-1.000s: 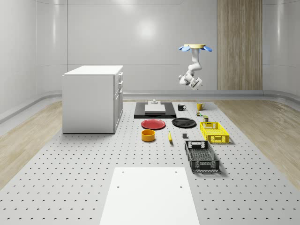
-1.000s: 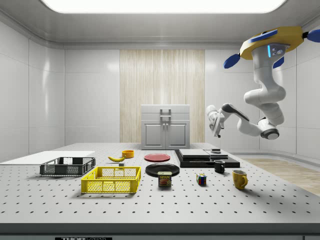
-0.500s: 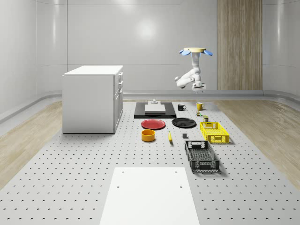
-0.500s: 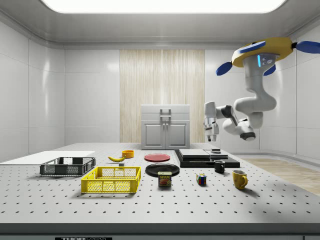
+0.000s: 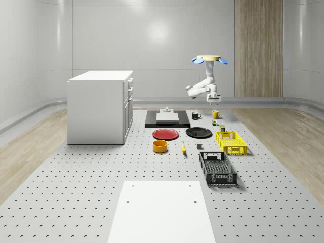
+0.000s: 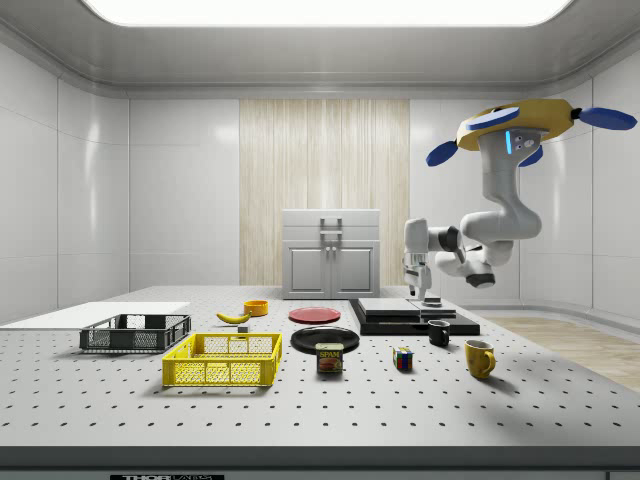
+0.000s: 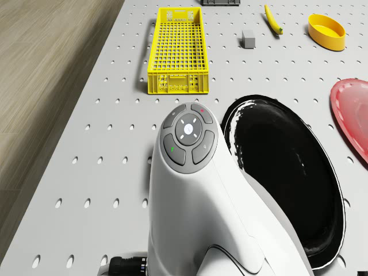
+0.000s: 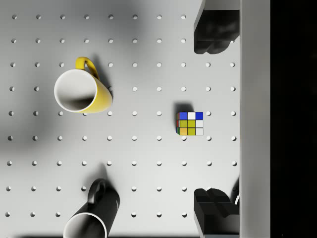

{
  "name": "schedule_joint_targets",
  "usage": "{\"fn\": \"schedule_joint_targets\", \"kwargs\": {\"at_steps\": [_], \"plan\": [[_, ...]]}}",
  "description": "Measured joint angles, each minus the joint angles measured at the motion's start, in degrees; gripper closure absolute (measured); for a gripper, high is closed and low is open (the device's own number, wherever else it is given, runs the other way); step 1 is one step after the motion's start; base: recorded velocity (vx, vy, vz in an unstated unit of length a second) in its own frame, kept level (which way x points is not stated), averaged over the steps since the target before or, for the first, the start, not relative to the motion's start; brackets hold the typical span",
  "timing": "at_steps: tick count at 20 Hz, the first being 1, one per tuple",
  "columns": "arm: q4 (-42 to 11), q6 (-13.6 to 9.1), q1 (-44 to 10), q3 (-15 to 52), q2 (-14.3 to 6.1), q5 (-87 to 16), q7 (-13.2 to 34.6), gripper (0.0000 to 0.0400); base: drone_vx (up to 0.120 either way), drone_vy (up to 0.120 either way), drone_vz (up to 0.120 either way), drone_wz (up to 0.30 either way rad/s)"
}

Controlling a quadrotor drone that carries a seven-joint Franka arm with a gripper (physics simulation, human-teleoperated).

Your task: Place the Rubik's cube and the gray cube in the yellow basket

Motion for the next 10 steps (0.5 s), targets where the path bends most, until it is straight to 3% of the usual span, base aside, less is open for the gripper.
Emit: {"fn": "schedule_joint_targets", "kwargs": {"at_steps": [7, 10], "plan": [[0.1, 1.5, -1.4, 1.0, -2.3, 0.9, 1.2, 0.0000, 0.000, 0.000, -0.120, 0.000], [0.2, 2.3, -1.9, 1.4, -3.2, 1.4, 1.6, 0.0000, 0.067, 0.000, -0.120, 0.000]]}}
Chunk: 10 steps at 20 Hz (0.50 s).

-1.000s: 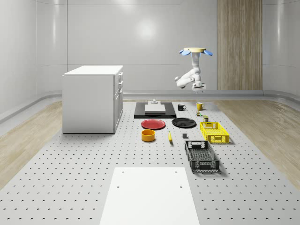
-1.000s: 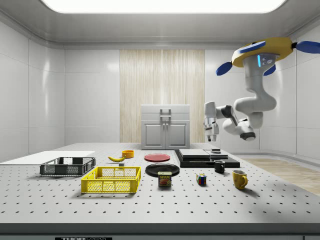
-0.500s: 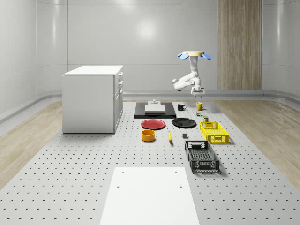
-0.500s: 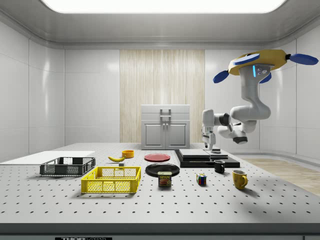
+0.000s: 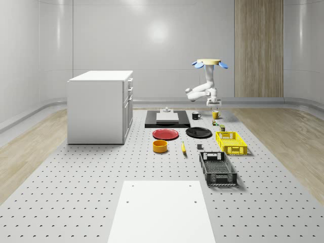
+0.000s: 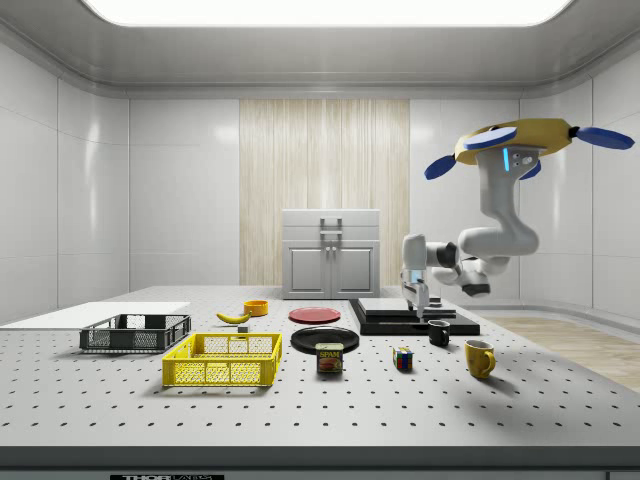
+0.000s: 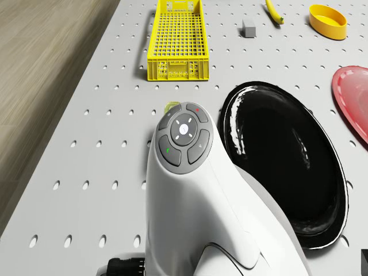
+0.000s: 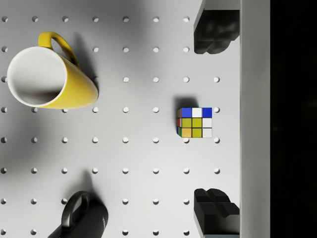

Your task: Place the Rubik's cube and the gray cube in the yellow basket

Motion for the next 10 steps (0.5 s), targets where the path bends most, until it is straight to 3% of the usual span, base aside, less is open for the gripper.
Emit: {"fn": "schedule_joint_targets", "kwargs": {"at_steps": [5, 10], "plan": [[0.1, 1.3, -0.6, 0.5, -1.5, 0.8, 0.5, 0.0000, 0.000, 0.000, -0.120, 0.000], [0.2, 2.6, -1.1, 1.0, -2.9, 1.5, 1.0, 0.0000, 0.112, 0.000, -0.120, 0.000]]}}
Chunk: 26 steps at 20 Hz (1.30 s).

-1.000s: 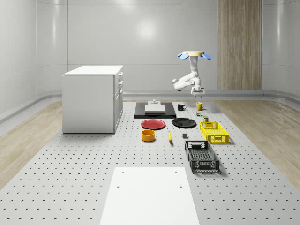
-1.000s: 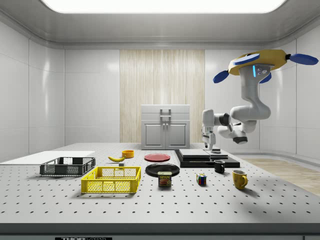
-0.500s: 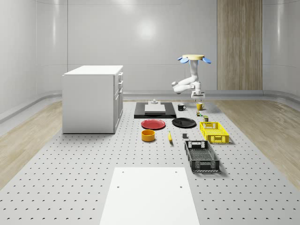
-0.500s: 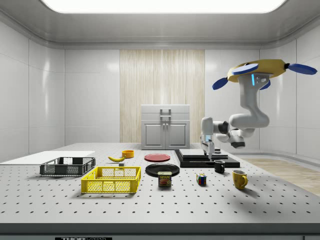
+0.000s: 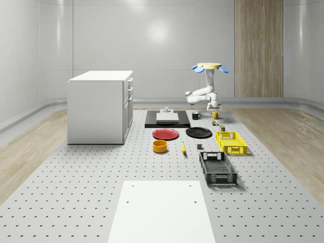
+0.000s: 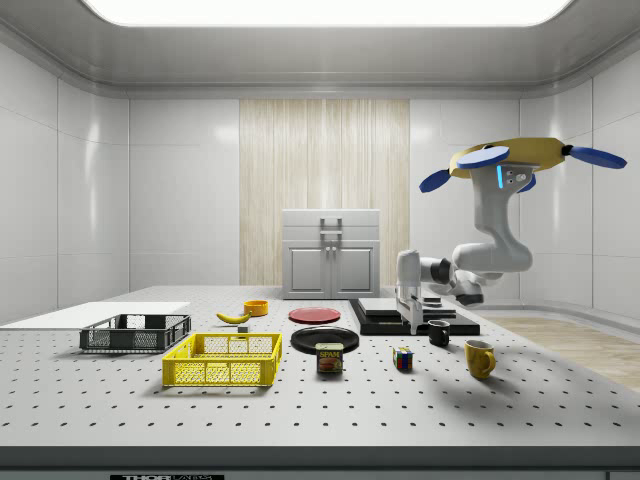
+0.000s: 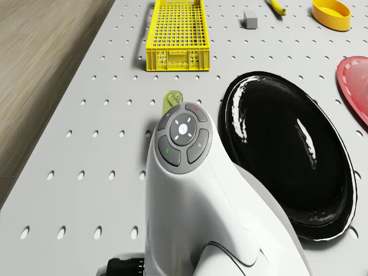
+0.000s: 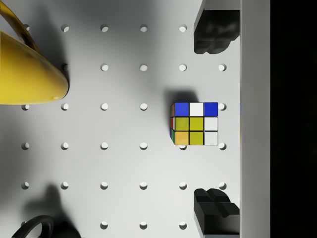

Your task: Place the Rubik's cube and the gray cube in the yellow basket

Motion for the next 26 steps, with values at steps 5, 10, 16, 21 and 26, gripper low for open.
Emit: {"fn": "schedule_joint_targets", "kwargs": {"at_steps": [5, 10, 16, 21, 26], "plan": [[0.1, 1.2, -0.5, 0.4, -1.4, 0.7, 0.4, 0.0000, 0.088, 0.000, -0.120, 0.000], [0.2, 2.5, -0.9, 0.8, -2.7, 1.4, 0.8, 0.0000, 0.000, 0.000, -0.120, 0.000], [0.3, 3.8, -1.3, 1.2, -4.2, 2.1, 1.2, 0.0000, 0.000, -0.027, -0.073, 0.000], [0.4, 4.9, -1.7, 1.5, -5.4, 2.7, 1.5, 0.0000, 0.000, 0.008, 0.000, 0.000], [0.6, 6.5, -1.8, 0.7, -6.7, 2.3, 1.7, 0.0000, 0.000, 0.008, 0.000, 0.000]]}}
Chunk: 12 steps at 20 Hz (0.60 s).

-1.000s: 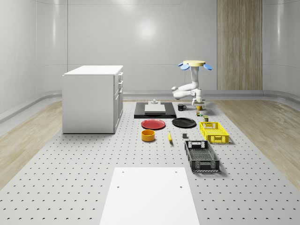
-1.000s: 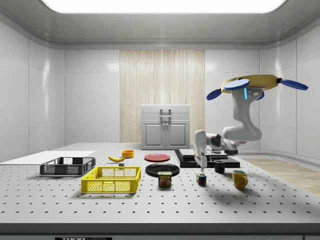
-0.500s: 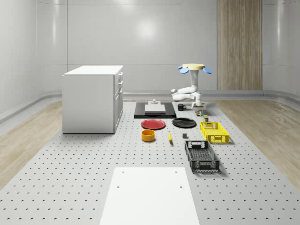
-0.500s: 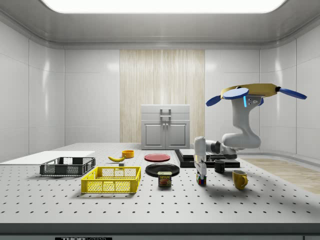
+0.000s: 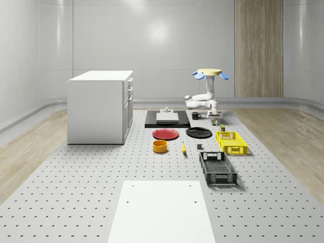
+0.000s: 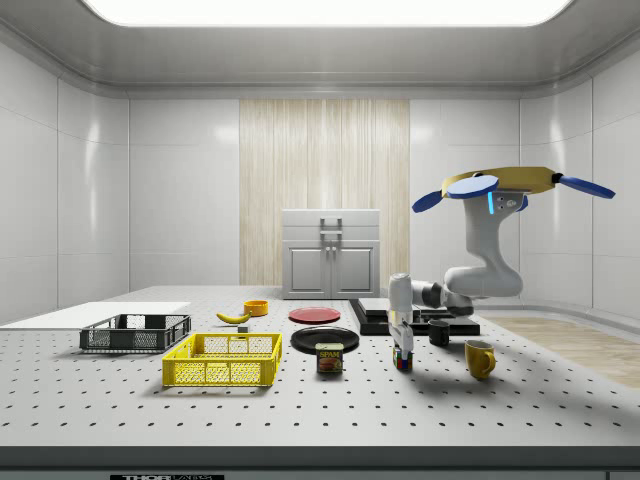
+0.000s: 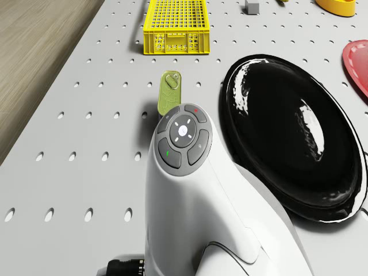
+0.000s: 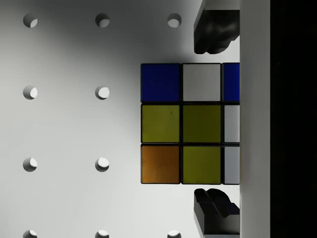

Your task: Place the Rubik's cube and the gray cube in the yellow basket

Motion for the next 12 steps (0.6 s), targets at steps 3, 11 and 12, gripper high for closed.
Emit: {"fn": "schedule_joint_targets", "kwargs": {"at_steps": [3, 11, 12], "plan": [[0.3, 1.3, 0.0, -1.3, -0.9, -1.1, -0.1, 0.0000, 0.000, 0.000, 0.000, 0.000], [0.7, 3.5, -0.3, -3.1, -2.6, -2.4, 0.0, 0.0033, 0.000, 0.000, 0.000, 0.000], [0.8, 3.7, -0.4, -3.1, -2.7, -2.4, 0.0, 0.0042, 0.000, 0.000, 0.000, 0.000]]}}
